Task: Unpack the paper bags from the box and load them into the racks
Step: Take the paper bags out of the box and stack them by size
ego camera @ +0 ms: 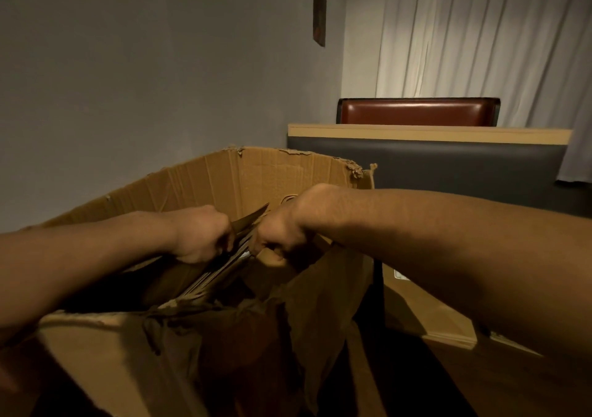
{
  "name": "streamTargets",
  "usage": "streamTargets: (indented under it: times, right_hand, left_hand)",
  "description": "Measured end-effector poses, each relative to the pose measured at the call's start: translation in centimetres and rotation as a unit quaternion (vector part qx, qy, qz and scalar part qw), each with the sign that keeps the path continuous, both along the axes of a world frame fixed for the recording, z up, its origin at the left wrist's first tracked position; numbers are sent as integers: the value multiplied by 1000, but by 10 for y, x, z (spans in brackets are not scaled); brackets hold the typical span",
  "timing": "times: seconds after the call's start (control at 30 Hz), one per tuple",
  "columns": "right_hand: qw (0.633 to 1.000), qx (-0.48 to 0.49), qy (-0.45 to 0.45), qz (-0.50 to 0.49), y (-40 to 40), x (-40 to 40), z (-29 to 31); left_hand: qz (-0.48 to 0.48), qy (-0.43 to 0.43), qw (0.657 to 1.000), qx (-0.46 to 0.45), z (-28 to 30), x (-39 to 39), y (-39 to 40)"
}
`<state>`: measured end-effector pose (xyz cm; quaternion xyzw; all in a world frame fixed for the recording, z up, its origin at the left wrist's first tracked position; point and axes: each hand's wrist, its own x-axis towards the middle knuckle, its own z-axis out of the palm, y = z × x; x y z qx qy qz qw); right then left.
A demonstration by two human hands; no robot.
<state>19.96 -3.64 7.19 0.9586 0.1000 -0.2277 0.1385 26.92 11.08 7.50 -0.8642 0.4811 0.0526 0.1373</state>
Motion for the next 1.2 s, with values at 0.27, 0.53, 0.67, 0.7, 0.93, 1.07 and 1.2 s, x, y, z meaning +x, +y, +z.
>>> streamTargets:
  times: [0.27, 0.53, 0.67, 0.7, 0.93, 1.07, 1.2]
  right_hand:
    - [997, -1, 29, 73, -5, -3, 7]
    - [998, 20, 5, 53, -2, 13, -6]
    - [975, 113, -187, 36, -3, -7, 15]
    - [963, 136, -232, 31, -4, -13, 20]
    - [863, 164, -475, 49, 5, -51, 81]
    - [801, 181, -569, 51, 21, -84, 143]
    - [764, 163, -621, 67, 32, -136, 182]
  left_hand:
    - [-2, 15, 1000, 7, -3, 2, 3]
    - [8, 14, 1000, -9, 1, -2, 8]
    - [35, 35, 997, -66, 21, -5, 12]
    - [40, 35, 994, -98, 29, -6, 14]
    - [61, 169, 893, -413, 112, -48, 33]
    - [41, 139, 887, -438, 150, -94, 45]
    - [22, 174, 809, -561, 168, -134, 45]
